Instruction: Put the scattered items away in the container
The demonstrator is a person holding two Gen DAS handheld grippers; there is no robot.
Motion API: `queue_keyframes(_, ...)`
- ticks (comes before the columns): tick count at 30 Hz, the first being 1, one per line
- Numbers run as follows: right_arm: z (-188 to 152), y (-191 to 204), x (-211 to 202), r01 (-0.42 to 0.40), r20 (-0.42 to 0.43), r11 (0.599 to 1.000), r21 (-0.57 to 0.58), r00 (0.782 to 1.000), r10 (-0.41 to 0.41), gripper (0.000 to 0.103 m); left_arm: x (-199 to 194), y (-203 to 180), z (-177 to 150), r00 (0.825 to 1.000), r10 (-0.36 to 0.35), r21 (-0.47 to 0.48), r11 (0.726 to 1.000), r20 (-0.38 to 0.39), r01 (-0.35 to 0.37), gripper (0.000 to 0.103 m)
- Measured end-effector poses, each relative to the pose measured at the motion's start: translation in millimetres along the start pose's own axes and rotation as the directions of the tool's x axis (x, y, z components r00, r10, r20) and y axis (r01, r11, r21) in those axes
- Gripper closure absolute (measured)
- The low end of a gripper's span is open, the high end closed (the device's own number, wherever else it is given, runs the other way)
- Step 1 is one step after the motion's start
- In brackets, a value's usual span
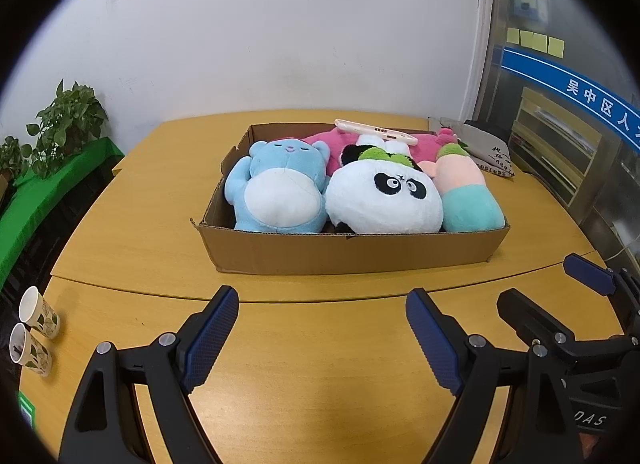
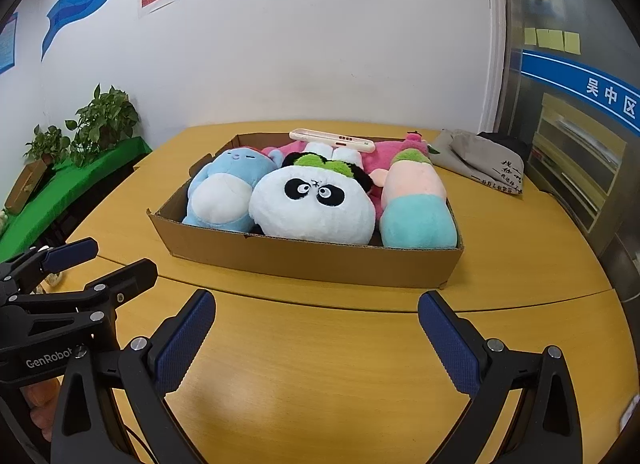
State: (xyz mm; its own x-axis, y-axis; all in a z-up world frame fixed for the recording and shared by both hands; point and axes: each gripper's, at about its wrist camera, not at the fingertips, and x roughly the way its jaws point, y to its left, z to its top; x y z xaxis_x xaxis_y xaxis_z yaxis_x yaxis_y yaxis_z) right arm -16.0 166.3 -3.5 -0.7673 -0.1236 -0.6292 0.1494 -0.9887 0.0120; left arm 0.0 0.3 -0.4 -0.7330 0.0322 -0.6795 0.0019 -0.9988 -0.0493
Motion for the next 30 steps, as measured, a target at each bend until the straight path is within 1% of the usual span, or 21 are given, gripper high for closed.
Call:
queue_keyframes(20,-3,-4,6,0.062,-0.006,0.998,-0.013,0.998,-0.062,0.000,5,-3,-5,1.000,0.014,0.020,1.000,-0.002,-0.014,0.017)
queue_keyframes(30,-5,-12,6,0.066,-0.008,0.998,0.003,0.998,-0.066,0.000,5,6,-10,1.000,0.014,0.016,1.000,0.001,-0.014,0.017)
